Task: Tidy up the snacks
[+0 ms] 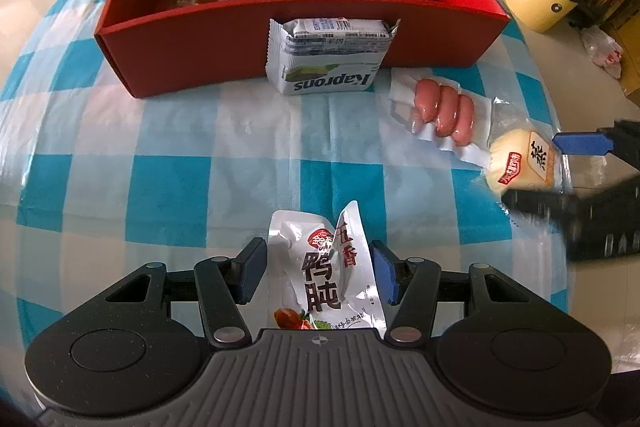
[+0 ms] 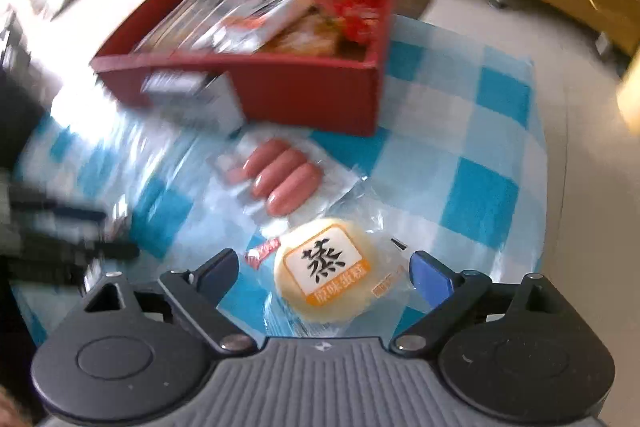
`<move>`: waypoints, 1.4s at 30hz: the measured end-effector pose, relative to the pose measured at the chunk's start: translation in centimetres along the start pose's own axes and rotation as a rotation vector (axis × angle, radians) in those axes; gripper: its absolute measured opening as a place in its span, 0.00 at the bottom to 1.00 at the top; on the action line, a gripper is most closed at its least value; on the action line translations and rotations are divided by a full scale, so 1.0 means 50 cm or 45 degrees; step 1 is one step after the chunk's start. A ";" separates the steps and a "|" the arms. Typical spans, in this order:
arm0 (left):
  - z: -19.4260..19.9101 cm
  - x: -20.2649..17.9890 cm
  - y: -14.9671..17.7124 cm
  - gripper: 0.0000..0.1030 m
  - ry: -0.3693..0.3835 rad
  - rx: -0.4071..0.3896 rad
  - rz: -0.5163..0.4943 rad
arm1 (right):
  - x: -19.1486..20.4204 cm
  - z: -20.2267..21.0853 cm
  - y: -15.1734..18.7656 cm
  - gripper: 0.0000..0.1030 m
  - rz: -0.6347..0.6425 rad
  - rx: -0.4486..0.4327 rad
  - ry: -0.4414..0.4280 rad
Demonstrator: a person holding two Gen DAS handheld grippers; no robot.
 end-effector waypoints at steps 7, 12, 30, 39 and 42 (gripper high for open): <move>-0.003 0.003 0.004 0.62 -0.002 0.014 -0.006 | 0.031 -0.028 0.020 0.92 0.289 0.028 0.158; -0.010 0.000 0.004 0.62 -0.003 0.015 -0.027 | 0.025 -0.010 -0.008 0.92 0.256 -0.033 0.127; -0.008 0.000 0.031 0.61 -0.125 -0.043 -0.073 | 0.013 -0.082 -0.007 0.97 -0.091 0.094 0.098; 0.014 0.013 0.037 0.58 -0.096 -0.031 0.009 | 0.028 -0.022 0.022 0.69 -0.171 0.050 0.120; 0.029 0.003 0.029 0.59 -0.102 -0.065 -0.010 | 0.038 0.001 0.026 0.69 -0.209 0.017 0.113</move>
Point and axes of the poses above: each gripper's, at about its wrist camera, not at the fingertips, and z roughly against the way its jaws point, x to its left, y to its underside, the point moved 9 cm from there along -z, roughly the way its jaws point, and after that the axes turned 5 degrees about y, right-handed, at the moved point
